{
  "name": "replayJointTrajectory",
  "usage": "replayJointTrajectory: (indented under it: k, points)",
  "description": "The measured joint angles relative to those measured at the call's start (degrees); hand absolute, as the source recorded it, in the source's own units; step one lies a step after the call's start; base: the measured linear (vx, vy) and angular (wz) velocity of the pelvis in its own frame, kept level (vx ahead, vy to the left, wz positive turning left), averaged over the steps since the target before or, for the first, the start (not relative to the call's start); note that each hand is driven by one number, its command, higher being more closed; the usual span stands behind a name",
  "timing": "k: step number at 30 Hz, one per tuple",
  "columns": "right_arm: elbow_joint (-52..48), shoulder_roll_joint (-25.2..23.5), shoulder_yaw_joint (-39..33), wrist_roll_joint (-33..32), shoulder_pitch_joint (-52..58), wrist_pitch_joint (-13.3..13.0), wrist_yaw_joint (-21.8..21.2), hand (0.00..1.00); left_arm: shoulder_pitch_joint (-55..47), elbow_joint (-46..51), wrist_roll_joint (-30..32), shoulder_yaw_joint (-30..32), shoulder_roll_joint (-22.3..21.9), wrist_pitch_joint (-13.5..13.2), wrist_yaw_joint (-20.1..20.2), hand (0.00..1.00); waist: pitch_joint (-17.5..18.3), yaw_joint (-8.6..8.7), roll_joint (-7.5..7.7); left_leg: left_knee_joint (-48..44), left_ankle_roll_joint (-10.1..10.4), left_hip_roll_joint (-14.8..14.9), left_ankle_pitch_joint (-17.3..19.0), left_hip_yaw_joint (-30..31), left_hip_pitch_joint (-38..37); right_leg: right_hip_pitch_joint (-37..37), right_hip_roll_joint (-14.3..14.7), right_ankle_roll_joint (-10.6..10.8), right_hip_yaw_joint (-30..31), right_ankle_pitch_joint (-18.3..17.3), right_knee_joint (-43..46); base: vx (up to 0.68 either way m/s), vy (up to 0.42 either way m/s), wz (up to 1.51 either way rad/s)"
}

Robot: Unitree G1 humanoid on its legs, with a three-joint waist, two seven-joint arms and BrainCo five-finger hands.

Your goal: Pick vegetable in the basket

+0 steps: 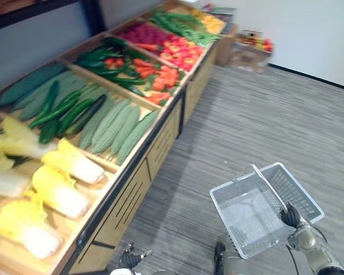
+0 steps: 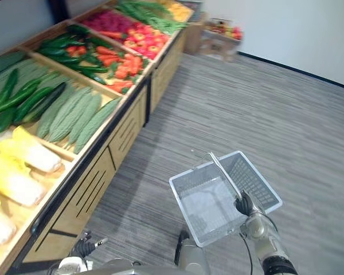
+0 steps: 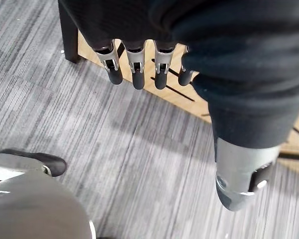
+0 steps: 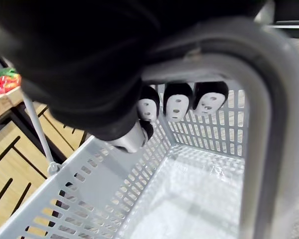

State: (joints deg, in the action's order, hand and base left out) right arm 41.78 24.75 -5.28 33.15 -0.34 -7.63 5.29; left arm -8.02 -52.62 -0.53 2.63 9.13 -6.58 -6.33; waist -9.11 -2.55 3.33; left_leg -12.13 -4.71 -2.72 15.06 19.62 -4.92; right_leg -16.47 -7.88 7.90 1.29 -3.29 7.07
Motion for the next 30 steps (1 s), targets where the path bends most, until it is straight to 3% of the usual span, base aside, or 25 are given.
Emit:
replayJointTrajectory:
  k: [2, 3, 4, 5, 6, 7, 9, 11, 12, 13, 14, 15, 16, 18, 19, 21, 24, 27, 30]
  points:
    - [2.03, -0.09, -4.40, -0.53, 1.91, 0.35, 0.12, 1.00, -0.67, -0.07, -1.55, 0.61, 0.07, -0.33, -0.16, 0.00, 0.25, -0.07, 0.79, -4.05, 1.56, -0.62, 5.03, 6.69, -0.21, 0.98, -0.97, 1.04, 4.49, 0.17, -3.69, 0.47, -0.427, 1.60]
    - [2.22, -0.15, -5.74, -0.57, 2.81, 0.61, 0.11, 1.00, -0.79, -0.40, -1.57, 1.19, 0.01, -0.39, -0.17, 0.00, 0.42, -0.08, 0.80, -5.21, 2.11, -0.46, 6.43, 8.28, -0.27, 1.26, -1.16, 2.75, 4.85, 3.08, -2.83, 0.51, -0.462, 1.74]
    - [2.94, -0.30, -7.86, -0.64, 3.58, 1.38, 0.15, 1.00, -0.73, -1.55, -1.60, 1.83, -0.33, -0.36, -0.24, 0.00, 0.62, 0.15, 0.38, -6.91, 3.30, 0.34, 7.32, 10.10, 0.24, 1.51, -0.65, 3.16, 3.54, 5.96, -0.17, 0.62, -0.504, 1.80]
    - [4.89, -0.24, -11.03, -1.67, 4.64, 2.44, 0.76, 1.00, -1.59, -3.50, -1.61, 1.95, -2.43, -0.37, -0.30, 0.00, 2.14, -0.15, -2.54, -9.58, 4.54, 2.89, 6.49, 11.09, 1.59, 1.67, 0.85, 1.11, -1.44, 4.23, 5.29, 0.67, -0.544, 1.83]
    - [6.54, -0.24, -11.88, -1.97, 4.35, 2.77, 0.85, 1.00, -2.75, -4.36, -2.12, 2.75, -3.33, -0.38, -0.40, 0.00, 2.72, -0.87, -3.53, -10.71, 7.13, 4.58, 4.33, 11.16, 2.38, 2.14, 1.37, -1.02, -4.79, 2.08, 7.95, 0.54, -0.434, 1.48]
    - [6.72, -0.24, -12.08, -1.97, 4.31, 2.99, 0.85, 1.00, -2.95, -4.66, -2.79, 2.93, -3.40, -0.32, -0.44, 0.00, 2.74, -1.02, -3.55, -11.28, 7.65, 4.70, 2.95, 11.26, 2.81, 2.70, 1.25, -1.62, -5.96, 1.65, 8.32, 0.37, -0.342, 1.12]
    - [8.90, -0.23, -13.56, -2.24, 3.97, 3.42, 1.43, 1.00, -3.51, -5.11, -4.52, 4.83, -3.93, -0.33, -0.57, 0.00, 2.59, -1.11, -3.31, -15.87, 10.53, 3.97, -3.31, 10.67, 5.63, 6.85, -0.17, -2.74, -11.28, 0.97, 7.34, 0.35, -0.329, 1.33]
    - [10.80, -0.22, -14.95, -3.77, 3.76, 3.50, 2.02, 1.00, -3.64, -5.66, -5.86, 5.78, -3.94, -0.36, -0.80, 0.00, 2.37, -1.30, -2.93, -21.57, 13.08, 3.63, -6.03, 7.68, 8.58, 10.84, -1.50, -2.99, -13.72, 0.82, 4.91, 0.20, -0.143, 1.03]
    - [11.34, -0.25, -15.38, -4.61, 3.55, 3.65, 2.15, 1.00, -3.82, -5.70, -5.91, 5.88, -3.89, -0.37, -0.82, 0.00, 2.32, -1.45, -2.84, -23.33, 12.35, 4.50, -4.46, 3.28, 10.41, 12.75, -1.90, -3.00, -14.93, 0.82, 3.38, 0.15, -0.087, 1.13]
    - [13.13, -0.52, -17.29, -5.32, 2.38, 3.57, 3.07, 1.00, -3.85, -5.67, -5.91, 6.48, -3.97, -0.35, -0.77, 0.00, 2.28, -1.01, -2.78, -23.31, 12.25, 7.74, -1.59, -8.45, 15.20, 15.00, -2.96, -2.98, -18.82, 0.83, 1.56, 0.12, -0.068, 1.11]
    - [13.71, -0.67, -18.09, -6.28, 1.77, 3.60, 3.38, 1.00, -3.78, -5.65, -5.90, 6.58, -3.97, -0.33, -0.76, 0.00, 2.28, -0.78, -2.79, -21.25, 11.73, 9.49, -1.94, -14.01, 16.64, 15.27, -3.53, -2.97, -20.44, 0.83, 1.44, 0.07, 0.008, 1.42]
    - [14.35, -0.90, -20.03, -7.35, 1.19, 3.56, 3.96, 1.00, -3.59, -5.62, -5.89, 6.67, -4.10, -0.32, -0.84, 0.00, 2.16, -0.03, -3.26, -14.63, 8.58, 13.04, -7.21, -26.53, 18.53, 16.13, -4.11, -2.63, -23.97, 0.63, 1.34, 0.04, 0.113, 1.46]
    - [14.64, -1.46, -22.63, -8.53, 0.80, 3.58, 4.40, 1.00, -3.24, -5.62, -5.73, 6.82, -4.36, -0.30, -0.96, 0.00, 1.99, 0.90, -3.40, -11.36, 7.36, 14.24, -10.63, -36.25, 19.33, 16.93, -4.65, -0.86, -26.62, -0.56, 1.30, 0.04, 0.145, 1.54]
    - [14.98, -2.23, -25.32, -9.75, 0.19, 3.56, 4.60, 1.00, -2.09, -5.49, -5.24, 7.45, -3.86, -0.22, -1.60, 0.00, 1.21, 1.07, -3.19, -5.16, 6.85, 12.35, -10.90, -44.14, 18.57, 16.59, -6.41, -0.26, -29.53, -0.98, 0.68, 0.02, 0.213, 1.27]
    - [15.14, -2.94, -26.06, -10.90, -0.67, 3.54, 4.67, 1.00, -1.33, -5.53, -4.80, 8.27, -3.87, 0.12, -2.13, 0.00, 0.25, 1.03, -2.66, -1.34, 5.09, 10.56, -12.08, -44.83, 18.56, 16.52, -6.94, -0.26, -31.04, -0.96, -0.22, -0.02, 0.219, 0.98]
    - [15.44, -4.05, -26.15, -11.31, -1.63, 3.52, 4.66, 1.00, -1.21, -5.59, -4.30, 9.73, -3.62, 0.70, -2.46, 0.00, -0.32, 0.92, -1.99, 2.75, 3.61, 8.30, -13.94, -43.48, 18.48, 16.73, -7.43, 0.12, -32.52, -0.72, -1.43, -0.04, 0.112, 0.69]
    - [15.60, -5.48, -26.22, -11.31, -3.36, 3.52, 4.51, 1.00, -1.32, -6.17, -3.08, 11.57, -4.10, 0.93, -2.68, 0.00, -0.67, 0.75, -1.99, 8.39, 3.96, 6.26, -17.19, -42.54, 16.61, 17.14, -7.62, 0.86, -32.17, -0.22, -2.57, -0.04, 0.048, 0.28]
    - [15.64, -7.55, -26.04, -11.32, -4.17, 3.49, 4.39, 1.00, -1.20, -7.92, -3.02, 13.40, -4.48, 0.84, -2.79, 0.00, -0.97, 0.73, -1.57, 14.38, 4.63, 6.13, -20.56, -42.67, 14.71, 16.23, -6.83, 1.39, -31.91, 0.12, -2.96, -0.09, -0.026, -0.12]
    - [15.73, -9.02, -26.06, -11.91, -3.35, 3.72, 4.39, 1.00, -0.88, -9.44, -2.57, 13.53, -4.64, 0.98, -2.62, 0.00, -1.53, 0.85, -1.73, 18.14, 4.83, 6.01, -22.45, -42.57, 13.75, 15.55, -6.08, 0.50, -32.03, -0.75, -3.07, -0.08, -0.018, -0.02]
